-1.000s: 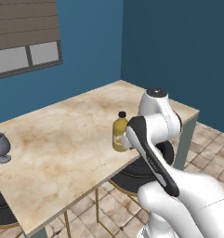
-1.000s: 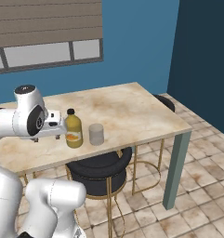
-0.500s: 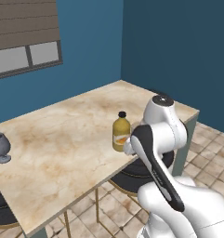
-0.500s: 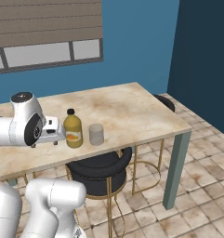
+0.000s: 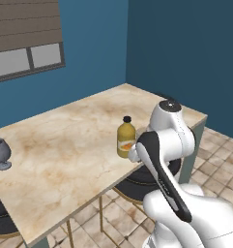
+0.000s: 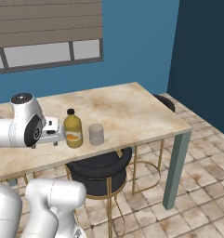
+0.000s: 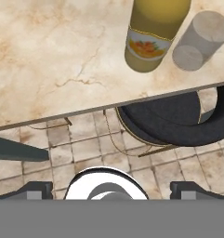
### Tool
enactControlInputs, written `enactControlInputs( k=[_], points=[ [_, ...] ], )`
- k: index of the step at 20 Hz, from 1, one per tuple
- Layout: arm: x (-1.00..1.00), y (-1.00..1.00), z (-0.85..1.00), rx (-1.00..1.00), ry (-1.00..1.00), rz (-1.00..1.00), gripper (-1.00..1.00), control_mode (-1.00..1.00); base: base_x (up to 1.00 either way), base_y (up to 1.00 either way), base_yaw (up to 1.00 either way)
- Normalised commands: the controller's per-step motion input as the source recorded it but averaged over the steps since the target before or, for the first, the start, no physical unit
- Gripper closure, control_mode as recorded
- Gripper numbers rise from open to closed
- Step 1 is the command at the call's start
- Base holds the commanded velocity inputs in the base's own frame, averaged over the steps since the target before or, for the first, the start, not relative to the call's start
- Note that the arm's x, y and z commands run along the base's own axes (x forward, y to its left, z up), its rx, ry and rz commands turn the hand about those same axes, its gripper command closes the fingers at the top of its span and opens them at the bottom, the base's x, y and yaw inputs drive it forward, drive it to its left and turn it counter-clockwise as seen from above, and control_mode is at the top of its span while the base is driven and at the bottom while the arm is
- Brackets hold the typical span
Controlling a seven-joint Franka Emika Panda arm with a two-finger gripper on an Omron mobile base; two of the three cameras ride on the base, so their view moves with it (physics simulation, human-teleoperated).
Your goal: There is a wine glass and glass cup on the dining counter. Place the wine bottle next to the wine glass and the juice bottle next to the glass cup.
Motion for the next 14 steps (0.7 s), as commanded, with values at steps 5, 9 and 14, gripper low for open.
enactControlInputs(
  k=[5,9,14],
  points=[
    [0.0,0.0,0.0,0.0,0.0,0.0,-1.0,1.0,-0.24,0.02,0.0],
    [0.0,0.0,0.0,0.0,0.0,0.0,-1.0,1.0,-0.63,0.07,0.0],
    [0.0,0.0,0.0,0.0,0.0,0.0,-1.0,1.0,-0.75,0.12,0.02]
  ],
)
